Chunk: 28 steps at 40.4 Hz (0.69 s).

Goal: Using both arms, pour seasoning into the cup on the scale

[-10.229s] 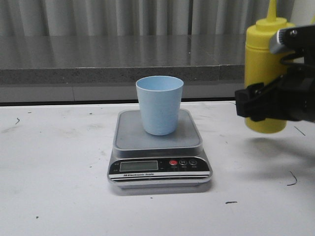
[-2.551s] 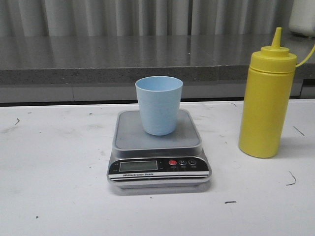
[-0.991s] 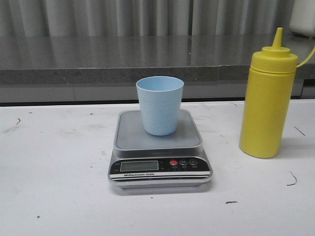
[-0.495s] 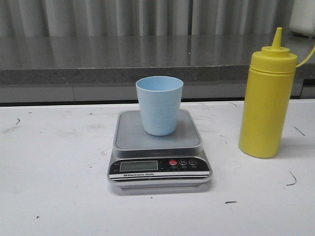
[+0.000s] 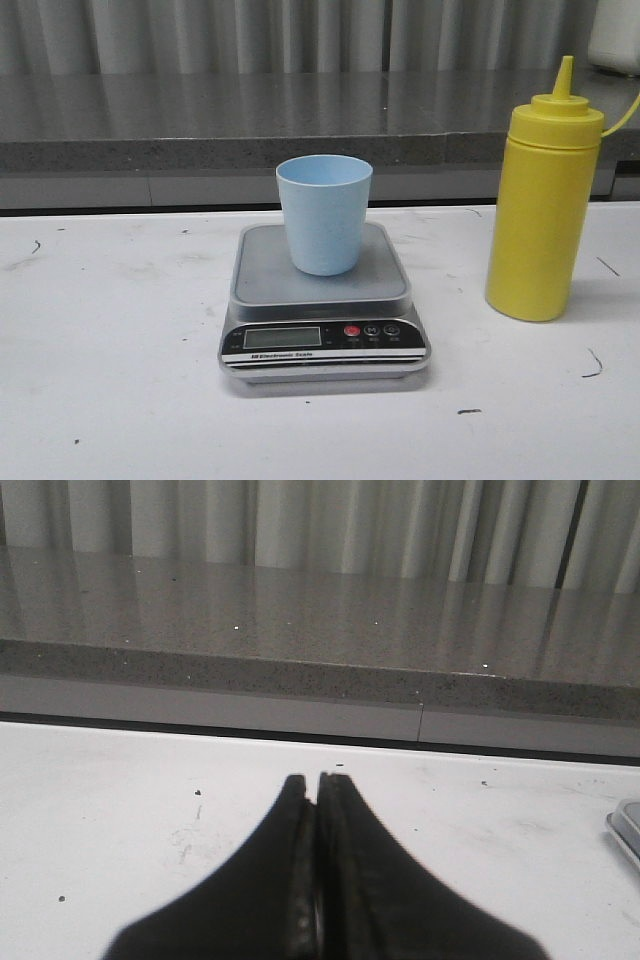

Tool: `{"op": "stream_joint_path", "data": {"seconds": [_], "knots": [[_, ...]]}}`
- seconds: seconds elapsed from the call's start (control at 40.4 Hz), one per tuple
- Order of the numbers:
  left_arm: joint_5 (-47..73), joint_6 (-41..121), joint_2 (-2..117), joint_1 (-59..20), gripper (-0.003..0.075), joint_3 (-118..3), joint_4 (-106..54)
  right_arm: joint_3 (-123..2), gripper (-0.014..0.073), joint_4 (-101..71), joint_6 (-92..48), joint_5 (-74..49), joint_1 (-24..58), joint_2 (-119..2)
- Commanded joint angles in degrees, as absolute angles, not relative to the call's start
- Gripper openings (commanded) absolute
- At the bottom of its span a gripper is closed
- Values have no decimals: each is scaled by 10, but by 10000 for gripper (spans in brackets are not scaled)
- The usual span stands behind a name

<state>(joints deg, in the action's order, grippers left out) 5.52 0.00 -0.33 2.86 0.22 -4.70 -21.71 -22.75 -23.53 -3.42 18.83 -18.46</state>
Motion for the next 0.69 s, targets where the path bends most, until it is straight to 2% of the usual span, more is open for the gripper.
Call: {"op": "stream_joint_path", "data": {"seconds": [0.0,0.669], "knots": [[8,-7,-13,30,-20,16,-53,-237,-61,-229,-240,5,183,-189],[8,-7,-13,30,-20,16,-53,-219,-61,-187,-225,10,168,-188]]}}
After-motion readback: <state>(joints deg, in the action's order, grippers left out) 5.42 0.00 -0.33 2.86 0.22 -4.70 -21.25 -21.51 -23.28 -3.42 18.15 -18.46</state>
